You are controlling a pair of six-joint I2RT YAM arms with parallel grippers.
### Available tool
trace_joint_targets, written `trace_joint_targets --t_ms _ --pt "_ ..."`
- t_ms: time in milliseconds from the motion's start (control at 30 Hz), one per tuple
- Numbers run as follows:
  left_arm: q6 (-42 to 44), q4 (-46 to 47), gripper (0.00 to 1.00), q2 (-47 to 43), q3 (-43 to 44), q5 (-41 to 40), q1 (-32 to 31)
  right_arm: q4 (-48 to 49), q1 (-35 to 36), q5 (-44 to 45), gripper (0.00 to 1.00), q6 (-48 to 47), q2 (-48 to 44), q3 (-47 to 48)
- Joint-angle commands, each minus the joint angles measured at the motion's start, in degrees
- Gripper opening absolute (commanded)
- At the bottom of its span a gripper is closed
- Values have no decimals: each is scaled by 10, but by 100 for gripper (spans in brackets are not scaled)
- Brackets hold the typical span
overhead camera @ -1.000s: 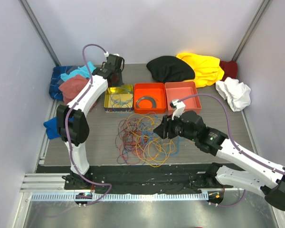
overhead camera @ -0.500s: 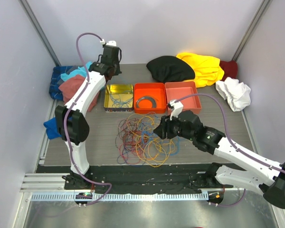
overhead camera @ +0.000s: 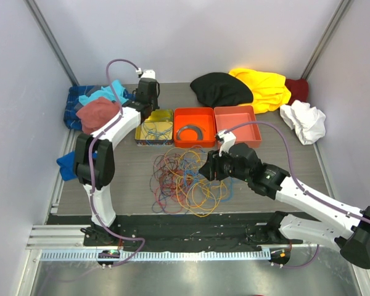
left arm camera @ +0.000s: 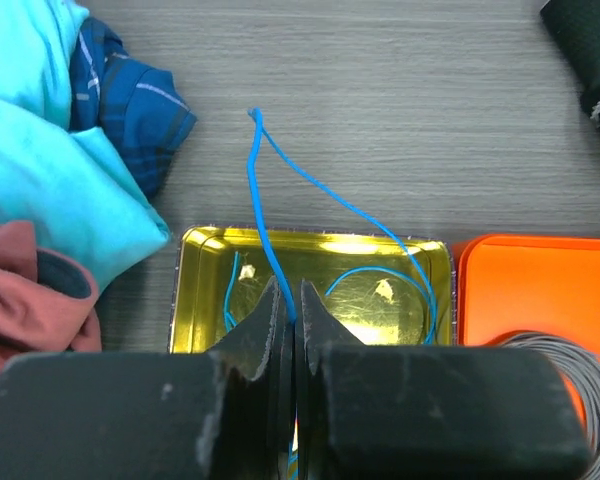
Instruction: Untangle the cables
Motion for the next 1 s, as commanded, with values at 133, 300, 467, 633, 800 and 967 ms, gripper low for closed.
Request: trace_joint_targets --t_ms 133,300,467,633,800,967 --pt "-31 -71 0 -13 41 39 3 19 3 4 50 -11 13 18" --pt "-68 -165 0 -12 57 99 3 21 2 5 49 -9 9 15" --pt "-81 -257 0 -25 69 155 3 25 3 -2 49 -8 10 15" --pt "-100 -303 0 -48 56 222 3 31 2 -8 49 -3 9 16" --pt "-121 -331 0 -88 23 284 3 31 3 -10 49 -1 2 15" --pt "-147 -343 0 -141 -7 315 3 34 3 -13 49 3 -1 12"
